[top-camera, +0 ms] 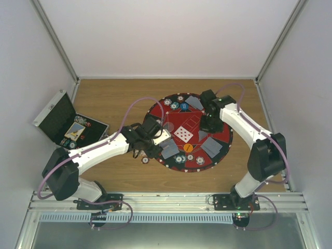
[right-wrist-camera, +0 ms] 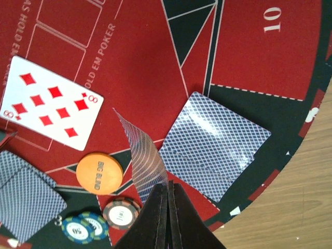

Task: Distribute texas hold em gaming equipment

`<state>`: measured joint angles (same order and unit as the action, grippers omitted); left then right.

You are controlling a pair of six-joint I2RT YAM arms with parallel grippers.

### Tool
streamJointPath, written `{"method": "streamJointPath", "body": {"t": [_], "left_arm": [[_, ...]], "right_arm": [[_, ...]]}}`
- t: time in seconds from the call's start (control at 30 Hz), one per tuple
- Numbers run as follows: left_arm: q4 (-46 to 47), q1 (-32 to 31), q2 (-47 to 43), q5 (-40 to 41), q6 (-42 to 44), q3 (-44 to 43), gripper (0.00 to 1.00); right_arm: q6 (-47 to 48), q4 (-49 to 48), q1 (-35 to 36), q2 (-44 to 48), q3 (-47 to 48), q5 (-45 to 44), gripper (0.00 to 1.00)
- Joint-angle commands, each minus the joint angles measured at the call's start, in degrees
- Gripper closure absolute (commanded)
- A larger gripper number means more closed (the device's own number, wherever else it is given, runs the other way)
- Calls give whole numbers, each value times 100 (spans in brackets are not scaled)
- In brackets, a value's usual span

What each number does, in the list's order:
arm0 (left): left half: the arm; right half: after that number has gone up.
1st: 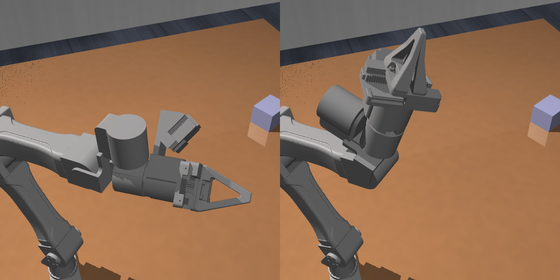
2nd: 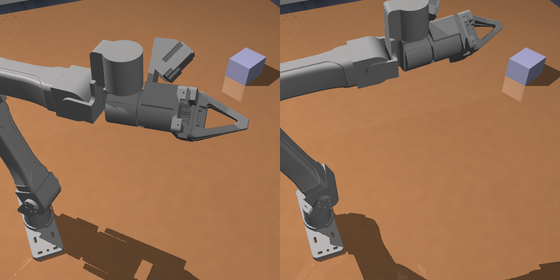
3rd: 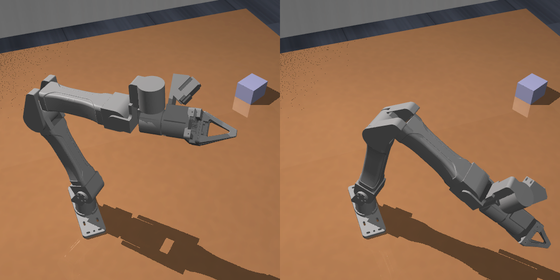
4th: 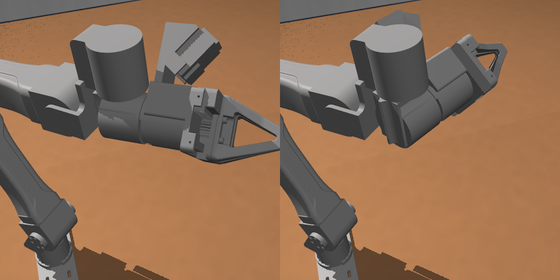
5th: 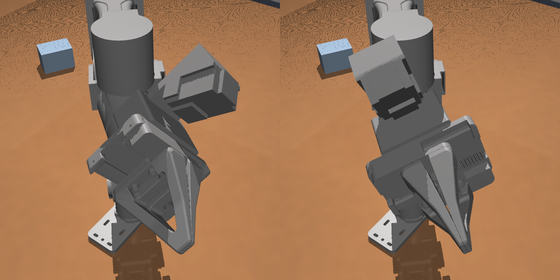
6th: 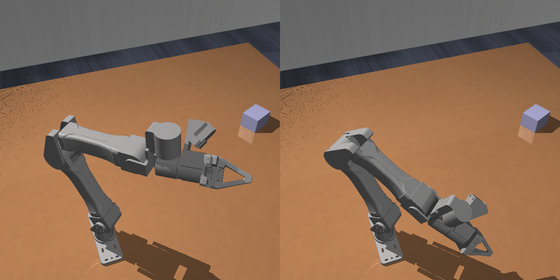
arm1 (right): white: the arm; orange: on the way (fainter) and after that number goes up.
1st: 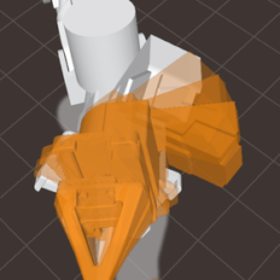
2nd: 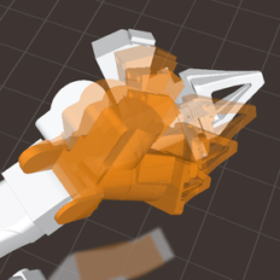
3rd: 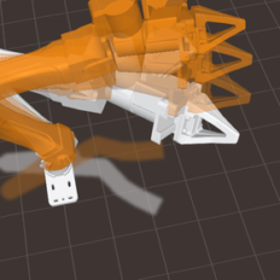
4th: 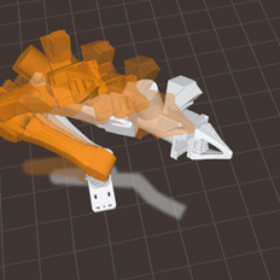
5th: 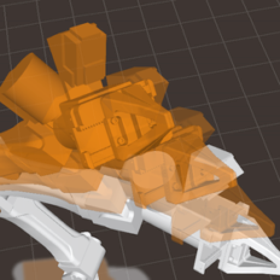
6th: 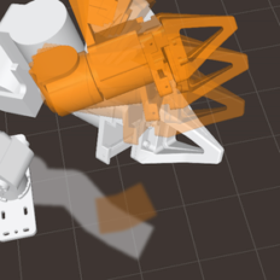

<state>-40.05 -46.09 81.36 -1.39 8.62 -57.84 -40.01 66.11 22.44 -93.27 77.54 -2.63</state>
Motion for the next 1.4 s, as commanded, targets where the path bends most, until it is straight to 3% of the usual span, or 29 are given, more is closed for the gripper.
{"method": "streamJointPath", "body": {"t": [0.0,0.2,0.5,1.37], "left_arm": [[268,-50,-138,-82,43,69,46],[261,-50,-147,-57,32,93,46],[303,-50,-113,-62,17,123,46],[376,-50,-103,-213,1,212,46]], "right_arm": [[-703,80,194,-301,226,-733,99],[-1096,153,378,-556,311,-1583,99],[-893,272,698,-1287,761,-1845,100],[-189,148,995,-2577,2139,-753,100]]}}
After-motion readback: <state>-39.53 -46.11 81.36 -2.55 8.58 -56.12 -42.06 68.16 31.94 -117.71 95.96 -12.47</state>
